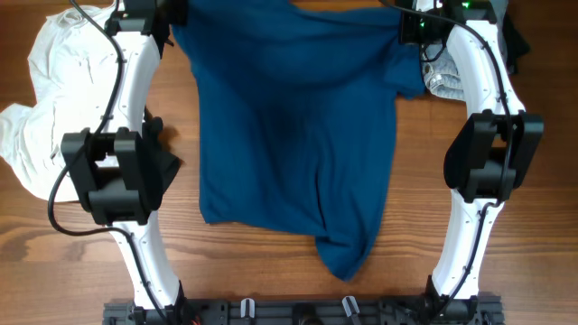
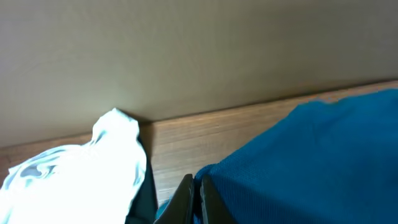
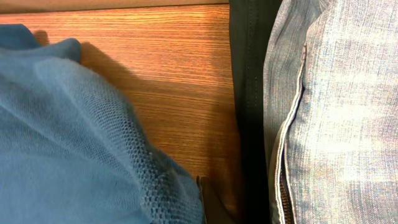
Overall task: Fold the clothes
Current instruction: 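Lay the shirt flat on the table center with both grippers, then move both grippers to the shirt's lower side edges and grasp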
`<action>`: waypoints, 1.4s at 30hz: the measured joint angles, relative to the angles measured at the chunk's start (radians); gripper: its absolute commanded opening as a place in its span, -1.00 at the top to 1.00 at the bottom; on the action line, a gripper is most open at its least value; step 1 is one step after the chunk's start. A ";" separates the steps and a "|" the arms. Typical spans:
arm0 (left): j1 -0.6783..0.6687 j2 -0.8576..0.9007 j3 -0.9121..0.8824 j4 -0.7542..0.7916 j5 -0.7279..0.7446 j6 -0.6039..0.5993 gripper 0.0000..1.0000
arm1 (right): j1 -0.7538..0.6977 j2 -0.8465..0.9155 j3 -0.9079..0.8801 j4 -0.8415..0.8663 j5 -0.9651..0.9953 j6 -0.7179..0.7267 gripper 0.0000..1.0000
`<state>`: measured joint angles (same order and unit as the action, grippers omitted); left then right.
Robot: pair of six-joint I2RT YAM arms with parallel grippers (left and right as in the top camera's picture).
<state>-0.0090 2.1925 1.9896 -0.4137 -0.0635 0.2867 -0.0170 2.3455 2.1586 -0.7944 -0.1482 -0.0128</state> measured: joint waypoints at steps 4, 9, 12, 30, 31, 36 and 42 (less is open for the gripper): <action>0.005 0.000 0.000 0.002 -0.003 0.004 0.92 | 0.000 0.000 0.000 0.016 0.000 0.000 0.91; 0.027 0.000 0.000 -0.016 -0.004 0.008 0.92 | 0.000 0.007 0.000 0.068 -0.016 -0.001 0.91; 0.044 0.001 0.000 -0.035 -0.005 0.008 0.92 | 0.000 0.018 0.000 0.117 -0.040 -0.007 0.91; 0.116 0.091 0.000 -0.036 -0.014 -0.005 0.92 | 0.042 0.028 -0.004 0.262 -0.080 -0.027 0.90; 0.121 0.091 0.000 -0.026 -0.014 -0.009 0.83 | 0.043 0.028 -0.004 0.275 -0.083 -0.027 0.60; 0.139 0.091 0.000 -0.013 -0.023 -0.023 -0.72 | 0.044 0.028 -0.004 0.354 -0.084 -0.002 -0.99; 0.139 0.089 0.000 -0.021 -0.030 -0.040 -0.99 | 0.042 0.024 -0.004 0.338 -0.083 0.055 -1.00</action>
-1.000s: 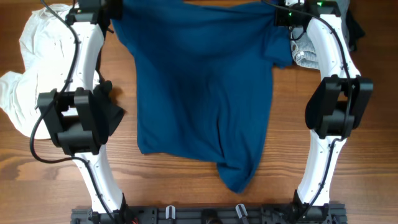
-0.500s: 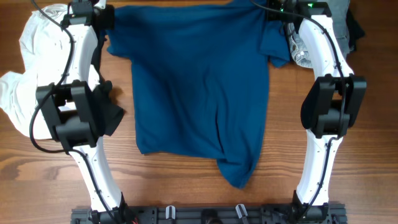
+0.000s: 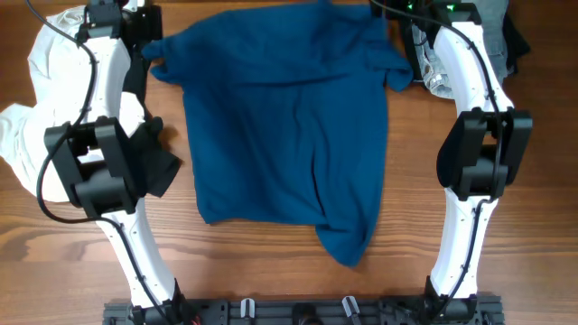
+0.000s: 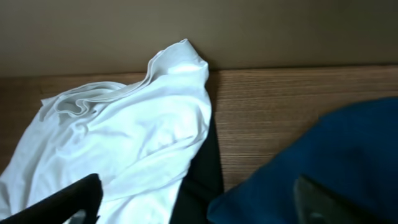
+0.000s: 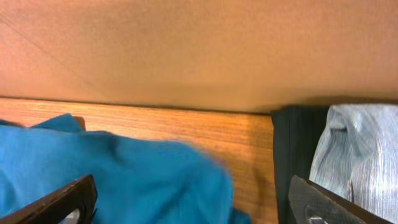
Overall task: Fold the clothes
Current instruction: 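Move both grippers to the shirt's lower side edges and grasp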
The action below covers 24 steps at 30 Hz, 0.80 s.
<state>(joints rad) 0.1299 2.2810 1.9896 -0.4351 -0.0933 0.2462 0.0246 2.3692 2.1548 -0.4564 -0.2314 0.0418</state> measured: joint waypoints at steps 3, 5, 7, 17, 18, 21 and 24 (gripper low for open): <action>-0.012 -0.023 0.000 -0.021 0.000 -0.040 -0.99 | 0.000 -0.036 0.000 -0.083 0.000 0.015 -0.99; -0.020 -0.061 -0.001 -0.072 0.001 -0.078 -0.99 | 0.000 -0.091 -0.001 -0.206 -0.005 0.021 -1.00; -0.030 -0.127 -0.001 -0.157 0.008 -0.117 -1.00 | -0.001 -0.167 -0.005 -0.336 -0.016 0.030 -0.99; -0.109 -0.563 0.019 -0.759 0.190 -0.241 -0.99 | 0.000 -0.637 0.008 -0.881 -0.064 0.105 -0.83; -0.118 -0.574 0.019 -0.835 0.197 -0.249 -1.00 | 0.002 -0.651 0.008 -0.935 -0.064 0.113 -0.83; -0.141 -0.579 0.018 -0.971 0.205 -0.270 -0.99 | 0.015 -0.687 0.002 -1.013 -0.058 0.136 -0.83; -0.159 -0.579 0.012 -1.069 0.207 -0.302 -0.99 | 0.043 -0.727 -0.026 -1.068 -0.040 0.164 -0.84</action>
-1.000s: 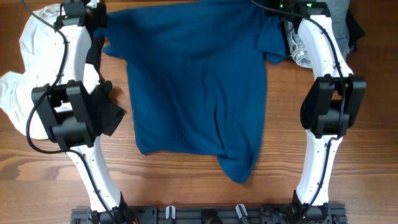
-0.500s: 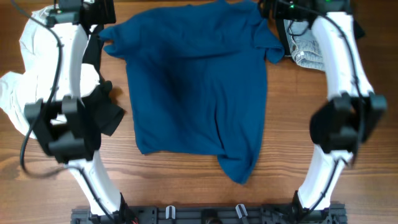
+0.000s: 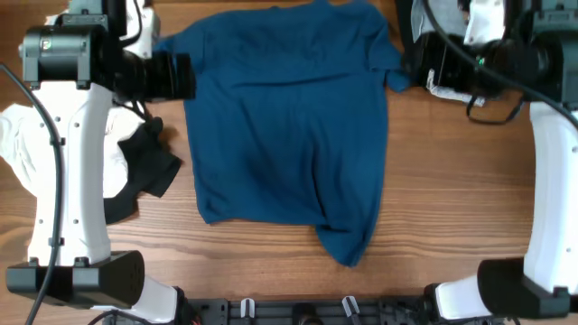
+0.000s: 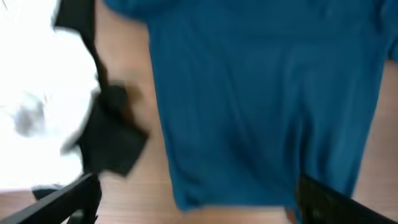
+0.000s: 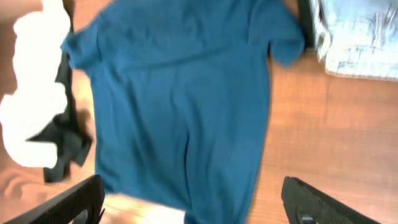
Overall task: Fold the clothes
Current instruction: 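Move both grippers to the shirt's lower side edges and grasp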
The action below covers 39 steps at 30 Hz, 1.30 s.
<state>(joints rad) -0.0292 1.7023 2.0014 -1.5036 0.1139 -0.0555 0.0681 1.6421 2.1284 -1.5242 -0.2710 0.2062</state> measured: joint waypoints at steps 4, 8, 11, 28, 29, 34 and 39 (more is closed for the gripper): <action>-0.027 -0.001 -0.001 -0.080 -0.016 -0.060 -0.99 | 0.061 -0.079 -0.121 -0.029 0.042 0.055 -0.83; -0.058 -0.023 -0.042 -0.087 -0.030 -0.113 -1.00 | 0.116 -0.161 -0.330 0.008 0.087 0.129 -0.84; -0.081 -0.065 -0.128 -0.071 -0.036 -0.150 -1.00 | 0.139 -0.218 -0.530 0.071 0.101 0.193 -0.83; -0.097 -0.193 -0.903 0.330 -0.033 -0.366 -1.00 | 0.144 -0.339 -1.364 0.511 0.001 0.360 -0.31; -0.097 -0.193 -0.941 0.352 -0.029 -0.377 -0.99 | 0.144 -0.340 -1.392 0.536 -0.009 0.369 -0.27; -0.097 -0.194 -1.067 0.418 0.005 -0.415 -1.00 | 0.144 -0.340 -1.485 0.615 -0.039 0.385 0.07; -0.097 -0.195 -1.154 0.506 0.028 -0.439 -0.99 | 0.144 -0.341 -1.541 0.678 -0.051 0.395 0.29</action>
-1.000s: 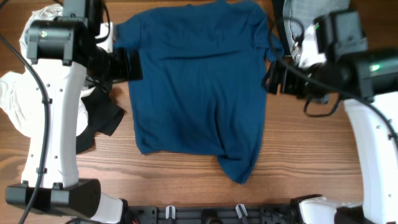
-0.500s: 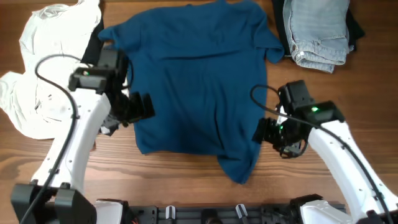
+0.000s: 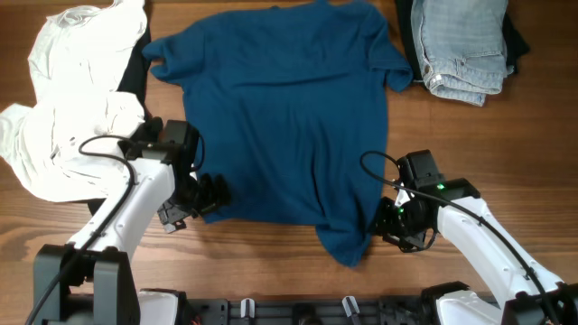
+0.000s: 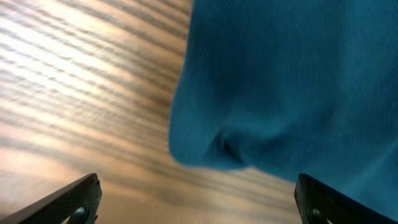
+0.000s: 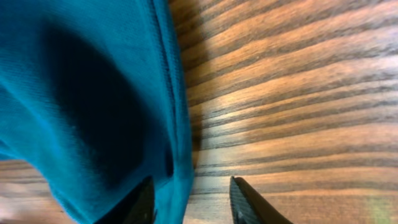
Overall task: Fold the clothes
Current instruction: 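Move both grippers to the shirt's lower side edges and grasp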
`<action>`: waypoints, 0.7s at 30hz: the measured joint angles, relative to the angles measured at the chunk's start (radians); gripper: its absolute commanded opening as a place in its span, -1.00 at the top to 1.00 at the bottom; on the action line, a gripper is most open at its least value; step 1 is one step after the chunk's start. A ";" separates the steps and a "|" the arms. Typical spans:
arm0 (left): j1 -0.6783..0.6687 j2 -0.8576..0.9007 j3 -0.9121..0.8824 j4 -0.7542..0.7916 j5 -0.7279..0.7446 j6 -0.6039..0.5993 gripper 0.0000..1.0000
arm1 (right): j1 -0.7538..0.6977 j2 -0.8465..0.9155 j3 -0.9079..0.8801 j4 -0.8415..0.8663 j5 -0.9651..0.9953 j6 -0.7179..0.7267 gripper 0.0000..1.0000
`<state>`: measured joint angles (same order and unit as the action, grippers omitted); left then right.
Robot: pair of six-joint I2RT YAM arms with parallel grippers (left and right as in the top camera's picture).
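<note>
A blue T-shirt (image 3: 289, 117) lies spread on the wooden table (image 3: 470, 153), collar at the far side. Its lower right hem is bunched into a point (image 3: 348, 246). My left gripper (image 3: 209, 194) sits low at the lower left hem corner. In the left wrist view the left gripper (image 4: 199, 208) is open wide, the blue corner (image 4: 249, 93) just ahead of it and wood between its fingers. My right gripper (image 3: 388, 223) is at the lower right side seam. In the right wrist view the right gripper (image 5: 193, 208) is open, with the shirt's edge (image 5: 177, 143) lying between its fingertips.
A crumpled white garment (image 3: 63, 108) lies at the left with a black cloth (image 3: 135, 68) under it. Folded light jeans (image 3: 461, 41) rest on a dark garment at the far right. The rig's rail (image 3: 298, 311) runs along the near edge.
Both arms were raised high over the table with the wrist cameras looking down on the whole shirt. Now both grippers are low at the shirt's near hem corners, open. The shirt has not moved.
Both grippers were shut on the shirt's shoulders at the far edge, the cloth stretched. Then they were open there and the shirt lay flat. Then both arms stood high above the table. Now they are down at the hem, left and right.
</note>
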<state>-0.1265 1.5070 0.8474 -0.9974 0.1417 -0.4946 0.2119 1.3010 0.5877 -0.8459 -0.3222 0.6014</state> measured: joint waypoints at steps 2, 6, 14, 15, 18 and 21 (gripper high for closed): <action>-0.001 -0.001 -0.030 0.047 0.007 -0.010 -0.99 | 0.000 0.000 -0.010 0.015 -0.002 0.000 0.30; -0.002 -0.002 -0.100 0.166 0.014 -0.020 -0.90 | 0.000 0.000 -0.016 0.037 -0.004 0.000 0.46; -0.003 -0.018 -0.152 0.290 0.040 -0.029 -0.83 | 0.000 0.000 -0.017 0.068 -0.008 0.003 0.53; -0.003 -0.022 -0.155 0.303 0.040 -0.031 -0.83 | 0.000 0.000 -0.017 0.070 -0.010 0.003 0.52; -0.003 -0.028 -0.161 0.346 0.044 -0.033 -0.73 | 0.000 0.000 -0.017 0.070 -0.011 0.003 0.54; -0.003 -0.028 -0.163 0.392 0.047 -0.037 -0.11 | 0.000 0.000 -0.017 0.070 -0.011 0.004 0.73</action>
<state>-0.1291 1.4788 0.6842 -0.6056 0.1886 -0.5320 0.2119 1.3010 0.5705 -0.7757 -0.3328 0.6056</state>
